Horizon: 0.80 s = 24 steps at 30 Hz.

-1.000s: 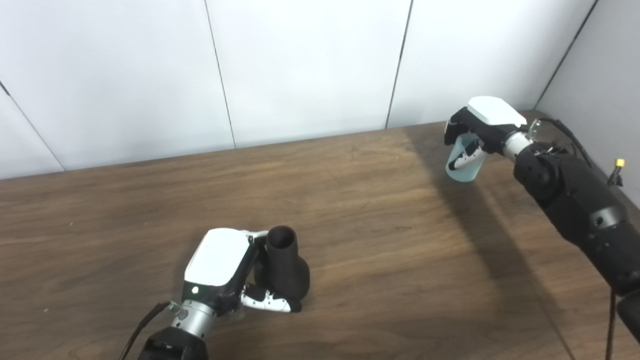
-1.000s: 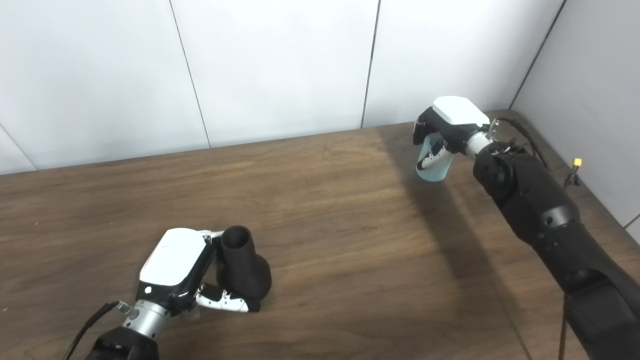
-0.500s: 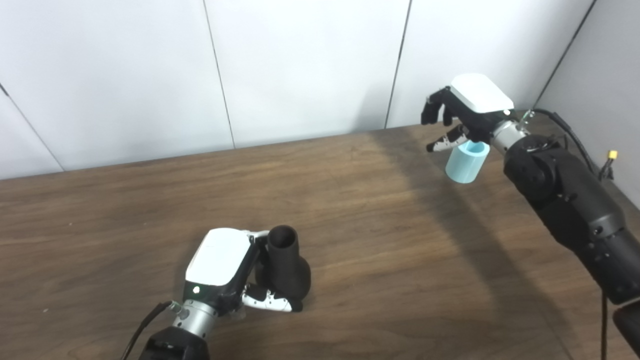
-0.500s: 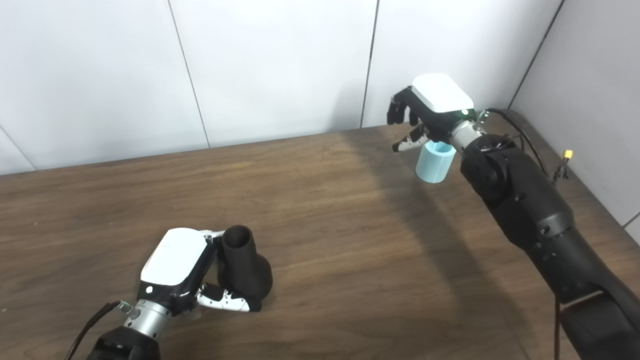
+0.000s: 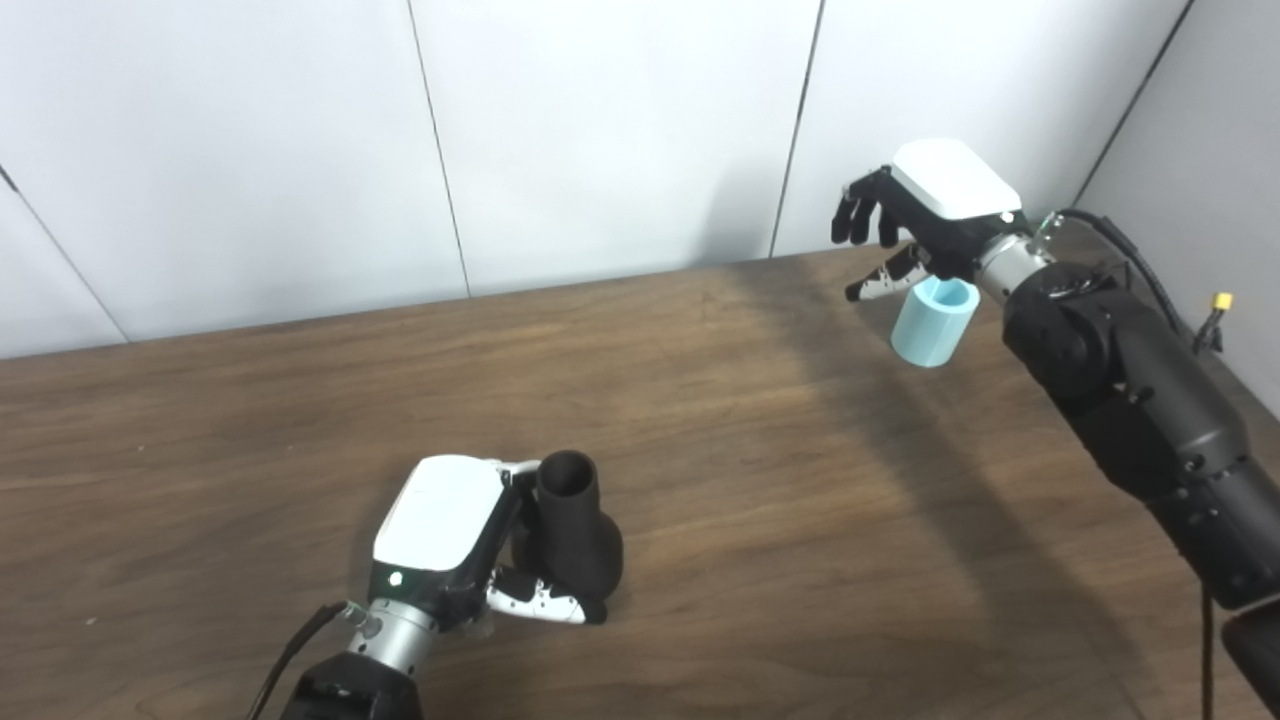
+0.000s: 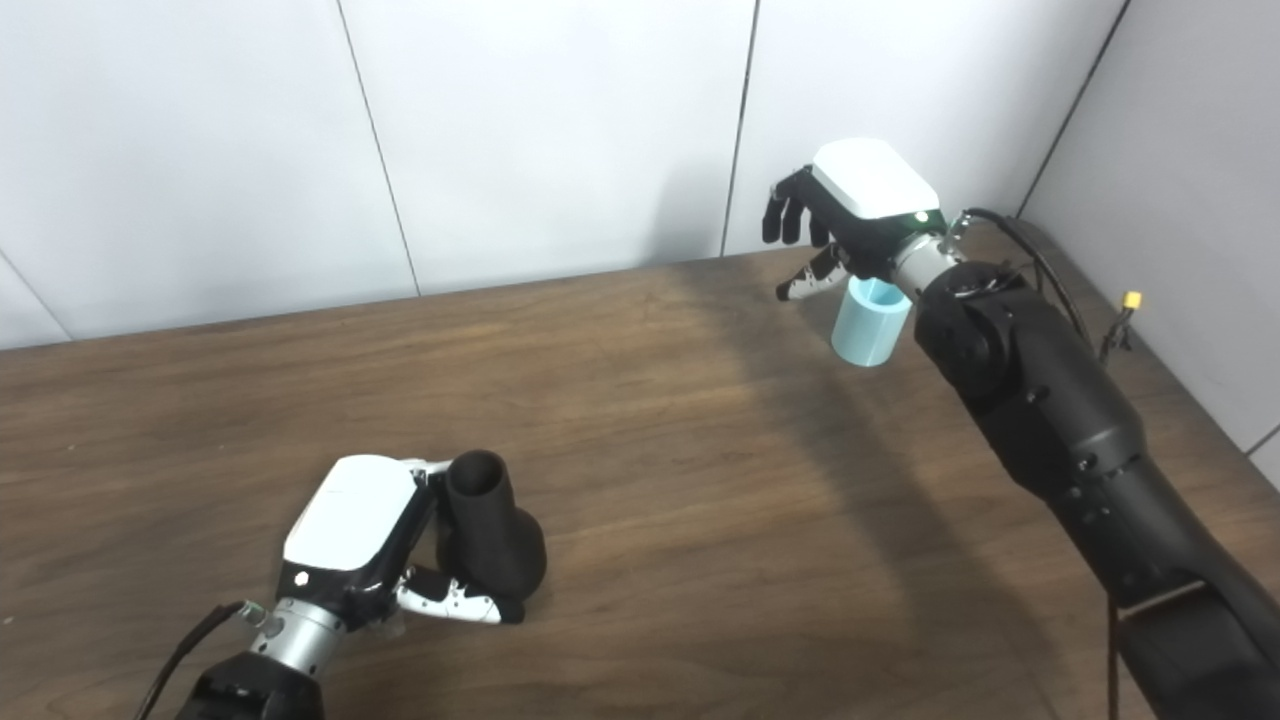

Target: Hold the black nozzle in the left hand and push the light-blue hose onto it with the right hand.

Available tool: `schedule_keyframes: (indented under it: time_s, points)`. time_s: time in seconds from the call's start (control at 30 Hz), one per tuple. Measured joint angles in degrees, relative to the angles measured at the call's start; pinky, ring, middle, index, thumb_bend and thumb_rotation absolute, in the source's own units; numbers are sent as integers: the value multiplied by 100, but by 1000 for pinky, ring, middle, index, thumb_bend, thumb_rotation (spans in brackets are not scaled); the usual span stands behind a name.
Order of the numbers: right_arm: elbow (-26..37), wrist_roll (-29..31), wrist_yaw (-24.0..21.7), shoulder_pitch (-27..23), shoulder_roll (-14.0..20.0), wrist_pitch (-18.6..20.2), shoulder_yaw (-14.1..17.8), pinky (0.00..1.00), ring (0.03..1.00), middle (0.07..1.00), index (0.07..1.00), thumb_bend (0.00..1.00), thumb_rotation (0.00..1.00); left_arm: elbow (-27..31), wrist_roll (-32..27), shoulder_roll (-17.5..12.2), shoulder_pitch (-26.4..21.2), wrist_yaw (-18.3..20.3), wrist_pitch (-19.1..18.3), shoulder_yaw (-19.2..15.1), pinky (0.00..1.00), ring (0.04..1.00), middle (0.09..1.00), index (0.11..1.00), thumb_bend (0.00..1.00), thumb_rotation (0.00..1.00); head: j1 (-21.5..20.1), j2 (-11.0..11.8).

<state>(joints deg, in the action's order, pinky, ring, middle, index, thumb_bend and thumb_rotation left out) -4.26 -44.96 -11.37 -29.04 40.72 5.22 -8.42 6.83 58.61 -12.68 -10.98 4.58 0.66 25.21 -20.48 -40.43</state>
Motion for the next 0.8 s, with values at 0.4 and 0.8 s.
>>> schedule_keyframes:
  time_s: [0.4, 0.8]
  points:
    - [-28, -607, -1131, -241, 457, 137, -291, 899, 863, 823, 769, 1000, 175, 0, 1, 1, 0, 14, 1, -7, 465, 561, 478, 489, 525, 0, -53, -17]
    - [-26, -725, -1547, -228, 464, 313, -263, 939, 885, 821, 746, 1000, 180, 0, 3, 1, 0, 17, 1, -24, 473, 564, 474, 490, 525, 0, -88, -18]
